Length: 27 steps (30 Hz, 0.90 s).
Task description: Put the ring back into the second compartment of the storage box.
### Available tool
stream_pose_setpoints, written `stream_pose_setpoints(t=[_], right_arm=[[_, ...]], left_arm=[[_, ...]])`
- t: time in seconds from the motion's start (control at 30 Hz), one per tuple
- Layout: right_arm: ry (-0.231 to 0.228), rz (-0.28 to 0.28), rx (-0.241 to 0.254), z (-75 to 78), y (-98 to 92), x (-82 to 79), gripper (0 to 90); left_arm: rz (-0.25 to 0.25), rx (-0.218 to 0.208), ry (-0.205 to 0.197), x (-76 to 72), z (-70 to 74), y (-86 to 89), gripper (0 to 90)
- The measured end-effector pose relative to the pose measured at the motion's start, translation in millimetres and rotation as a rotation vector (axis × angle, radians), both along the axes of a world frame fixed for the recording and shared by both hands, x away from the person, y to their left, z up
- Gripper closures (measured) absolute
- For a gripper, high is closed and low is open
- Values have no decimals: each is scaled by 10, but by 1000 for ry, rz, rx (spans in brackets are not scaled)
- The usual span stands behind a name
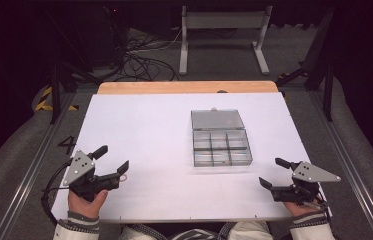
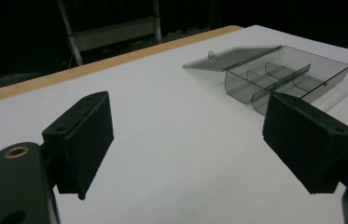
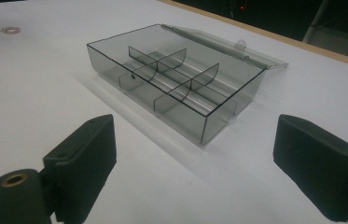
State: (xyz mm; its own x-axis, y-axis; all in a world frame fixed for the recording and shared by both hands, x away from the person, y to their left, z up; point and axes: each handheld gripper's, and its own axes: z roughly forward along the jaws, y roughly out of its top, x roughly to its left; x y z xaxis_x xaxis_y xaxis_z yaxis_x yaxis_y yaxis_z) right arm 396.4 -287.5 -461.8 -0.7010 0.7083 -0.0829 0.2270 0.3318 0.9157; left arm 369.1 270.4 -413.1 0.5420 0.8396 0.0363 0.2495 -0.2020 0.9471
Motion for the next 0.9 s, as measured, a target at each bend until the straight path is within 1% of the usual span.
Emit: stream_pose_setpoints(t=[0.07,0.23,0.4,0.5,0.6,0.67,0.7,0.77,0.83,0.87,0.9], right_arm=[[-1,-1,2,0,-4,-6,138],[3,-6,0,-3,-13,-15,138],[6,-6,-1,-9,-17,-19,137],[5,-5,-2,-10,-12,-18,137],[3,-2,-2,-9,-8,-21,137],[4,-1,-5,-12,-5,-19,137],[6,0,-5,-14,-5,-17,137],[9,1,-4,-17,-4,-15,137],[11,5,-8,-20,1,-11,137],[12,5,-10,-20,3,-12,137],[13,4,-13,-20,5,-14,137]], left_arm=[[-4,7,7,49,21,-6,168],[-17,-4,27,162,46,-34,169],[-38,16,52,254,48,-68,171],[-38,18,65,302,47,-87,170],[-29,22,88,356,46,-93,170],[-26,20,96,383,46,-88,171],[-24,12,100,394,43,-91,170],[-24,19,110,416,45,-87,171],[-39,12,136,443,43,-85,179],[-51,14,156,458,43,-82,173],[-64,11,192,479,43,-77,161]])
